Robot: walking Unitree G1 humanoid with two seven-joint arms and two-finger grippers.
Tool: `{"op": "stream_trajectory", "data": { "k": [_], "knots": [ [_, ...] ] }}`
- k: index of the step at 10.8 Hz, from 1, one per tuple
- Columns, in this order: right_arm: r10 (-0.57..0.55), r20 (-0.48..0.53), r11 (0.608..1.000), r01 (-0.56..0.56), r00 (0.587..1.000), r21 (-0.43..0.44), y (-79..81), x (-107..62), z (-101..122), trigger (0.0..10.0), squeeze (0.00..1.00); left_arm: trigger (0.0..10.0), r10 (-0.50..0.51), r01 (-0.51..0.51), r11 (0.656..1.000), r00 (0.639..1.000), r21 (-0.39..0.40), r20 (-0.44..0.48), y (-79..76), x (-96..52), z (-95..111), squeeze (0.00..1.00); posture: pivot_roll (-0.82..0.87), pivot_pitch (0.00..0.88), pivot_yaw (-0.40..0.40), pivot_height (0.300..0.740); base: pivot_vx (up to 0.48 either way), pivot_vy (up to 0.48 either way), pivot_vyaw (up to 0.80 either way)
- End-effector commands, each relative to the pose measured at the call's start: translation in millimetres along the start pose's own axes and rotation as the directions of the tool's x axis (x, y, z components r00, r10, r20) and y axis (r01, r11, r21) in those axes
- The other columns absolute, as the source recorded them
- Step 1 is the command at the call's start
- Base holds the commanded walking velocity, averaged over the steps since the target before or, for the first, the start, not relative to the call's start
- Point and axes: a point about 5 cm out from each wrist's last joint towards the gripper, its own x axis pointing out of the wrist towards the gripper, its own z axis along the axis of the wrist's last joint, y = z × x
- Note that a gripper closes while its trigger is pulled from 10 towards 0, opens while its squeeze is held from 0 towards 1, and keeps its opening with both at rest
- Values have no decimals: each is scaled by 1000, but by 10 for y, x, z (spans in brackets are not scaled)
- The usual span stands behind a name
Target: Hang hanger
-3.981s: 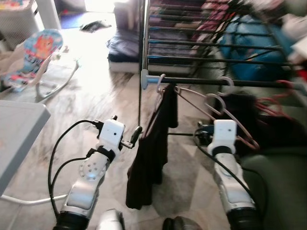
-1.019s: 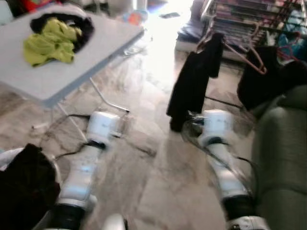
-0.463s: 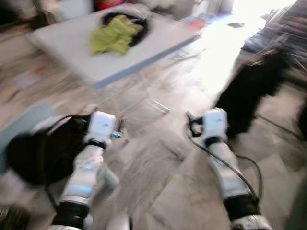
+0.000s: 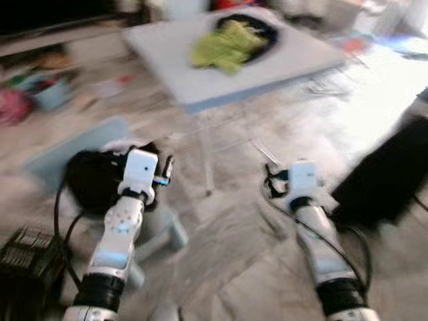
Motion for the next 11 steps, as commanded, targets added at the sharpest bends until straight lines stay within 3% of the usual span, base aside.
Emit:
{"op": "stream_trajectory", "data": {
  "k": [1, 4, 6, 7, 9, 10, 11],
  "knots": [
    [52, 33, 998, -52, 998, 17, 116, 40, 104, 10000, 0, 10000, 20, -20, 1000, 1000, 4, -18, 52, -15, -49, 0, -31, 0, -32, 740, 0, 0, 769],
    [66, 51, 998, -66, 997, 5, 111, 21, 132, 10000, 0, 10000, 32, -33, 999, 999, -22, -27, 56, -91, -89, 0, -30, 0, -37, 740, 0, 0, 744],
    [20, 55, 1000, -19, 998, -11, -112, -87, 100, 10000, 0, 10000, 42, -46, 996, 998, -81, -57, 95, -299, -176, 0, -34, 0, -40, 740, 0, 0, 0],
    [-47, 49, 999, 47, 998, -6, -314, -184, 73, 10000, 0, 10000, 51, -56, 994, 997, -93, -59, 106, -449, -203, 0, -37, 0, -39, 740, 0, 0, 0],
    [-72, 41, 997, 73, 997, -3, -406, -288, 61, 10000, 0, 10000, 39, -46, 993, 997, -112, -65, 85, -547, -220, 0, -44, 0, -38, 740, 0, 0, 0],
    [-33, 10, 999, 33, 999, -14, -436, -496, 31, 10000, 0, 10000, 46, -54, 991, 997, -122, -64, 85, -597, -210, 0, -36, 0, -46, 740, 0, 0, 0],
    [-4, -7, 1000, 3, 1000, -17, -436, -585, 16, 10000, 0, 10000, 43, -52, 990, 997, -132, -66, 97, -628, -210, 0, -36, 0, -57, 740, 0, 0, 0]
  ]
}}
